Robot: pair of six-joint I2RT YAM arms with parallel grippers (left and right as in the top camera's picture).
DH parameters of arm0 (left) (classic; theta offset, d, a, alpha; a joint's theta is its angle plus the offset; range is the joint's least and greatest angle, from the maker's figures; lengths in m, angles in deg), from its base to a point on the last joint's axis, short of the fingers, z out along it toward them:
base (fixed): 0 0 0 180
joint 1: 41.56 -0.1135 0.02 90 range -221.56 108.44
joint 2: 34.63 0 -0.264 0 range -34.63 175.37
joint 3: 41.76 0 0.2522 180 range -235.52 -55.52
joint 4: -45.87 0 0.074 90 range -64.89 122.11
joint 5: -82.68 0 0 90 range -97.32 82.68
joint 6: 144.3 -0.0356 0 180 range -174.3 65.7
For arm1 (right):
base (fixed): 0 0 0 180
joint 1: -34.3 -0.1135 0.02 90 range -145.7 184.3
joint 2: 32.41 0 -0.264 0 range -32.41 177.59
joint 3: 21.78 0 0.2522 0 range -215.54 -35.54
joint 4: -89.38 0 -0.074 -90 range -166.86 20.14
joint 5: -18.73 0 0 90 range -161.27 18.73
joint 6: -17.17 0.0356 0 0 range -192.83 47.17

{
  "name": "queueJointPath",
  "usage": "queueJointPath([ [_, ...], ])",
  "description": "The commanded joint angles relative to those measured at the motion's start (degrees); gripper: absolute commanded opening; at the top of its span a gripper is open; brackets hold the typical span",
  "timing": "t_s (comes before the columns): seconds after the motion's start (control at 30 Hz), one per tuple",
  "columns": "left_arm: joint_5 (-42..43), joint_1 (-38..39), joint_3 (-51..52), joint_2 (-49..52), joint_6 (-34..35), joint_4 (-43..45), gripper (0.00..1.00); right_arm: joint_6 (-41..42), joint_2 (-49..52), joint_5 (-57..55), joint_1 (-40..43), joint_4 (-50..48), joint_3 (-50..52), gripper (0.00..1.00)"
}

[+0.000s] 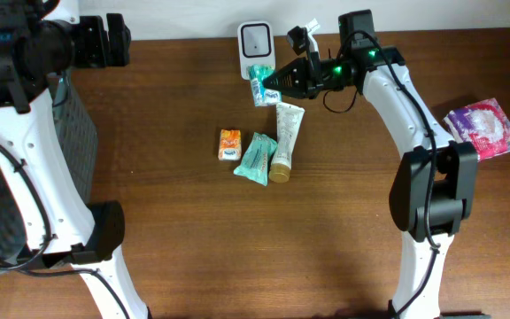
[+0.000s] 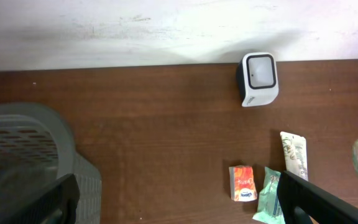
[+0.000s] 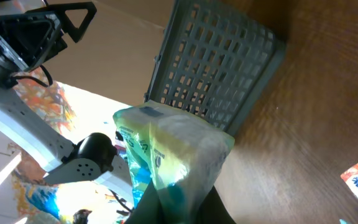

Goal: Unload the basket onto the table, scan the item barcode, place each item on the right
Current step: 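Hold the green soap bar up to the white scanner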

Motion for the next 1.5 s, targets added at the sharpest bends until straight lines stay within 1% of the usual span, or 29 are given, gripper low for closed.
queueJointPath([
  [0.0,0.59,-0.15,0.04,-0.24,0.33,-0.02,0.99,1.73,0.33,1.57,0.0,-0.13,-1.14,0.04],
  [0.13,0.61,-0.15,0.04,-0.24,0.33,-0.02,0.99,1.66,0.33,1.51,0.0,-0.13,-1.14,0.04],
  [0.27,0.59,-0.15,0.04,-0.24,0.33,-0.02,0.99,1.68,0.33,-9.64,-0.81,2.91,-0.94,0.04],
  [0.4,0.59,-0.15,0.04,-0.24,0.33,-0.02,0.99,1.66,0.33,-12.57,-3.87,2.25,-0.94,0.04],
  [0.5,0.59,-0.15,0.04,-0.24,0.33,-0.02,0.99,1.75,0.33,-32.09,-6.95,5.81,-0.94,0.04],
  [0.6,0.59,-0.15,0.04,-0.24,0.33,-0.02,0.99,1.73,0.33,-56.76,-10.58,8.28,-1.07,0.04],
  [0.63,0.59,-0.15,0.04,-0.24,0.33,-0.02,0.99,1.68,0.33,-62.82,-11.56,8.26,-1.73,0.04],
  [0.73,0.59,-0.15,0.04,-0.24,0.33,-0.02,0.99,-6.23,0.33,-78.01,-13.25,6.86,-6.32,0.04],
  [0.77,0.59,-0.15,0.04,-0.24,0.33,-0.02,0.99,-10.14,0.33,-84.5,-13.79,4.11,-7.48,0.04],
  [0.83,0.59,-0.15,0.04,-0.24,0.33,-0.02,0.99,-20.76,0.35,-91.84,-14.51,-5.33,-7.61,0.04],
  [0.87,0.59,-0.15,0.04,-0.24,0.33,-0.02,0.99,-25.22,0.68,-94.07,-14.75,-9.27,-7.52,0.04],
  [0.93,0.59,-0.15,0.04,-0.24,0.33,-0.02,0.99,-31.23,1.77,-97.15,-14.88,-15.5,-7.52,0.04],
  [1.07,0.59,-0.15,0.04,-0.24,0.33,-0.02,0.99,-43.06,6.25,-97.29,-14.82,-22.95,-7.52,0.04],
  [1.13,0.61,-0.15,0.04,-0.24,0.33,-0.02,0.99,-46.84,8.76,-97.31,-14.88,-27.21,-7.52,0.04],
  [1.17,0.59,-0.15,0.04,-0.24,0.33,-0.02,0.99,-47.93,10.21,-97.29,-14.88,-30.8,-7.52,0.04],
  [1.27,0.61,-0.15,0.04,-0.24,0.33,-0.02,0.99,-47.89,12.07,-97.29,-14.88,-37.62,-7.52,0.04],
  [1.47,0.59,-0.15,0.04,-0.24,0.33,-0.02,0.99,-47.67,12.81,-96.63,-14.49,-45.03,-7.52,0.04],
])
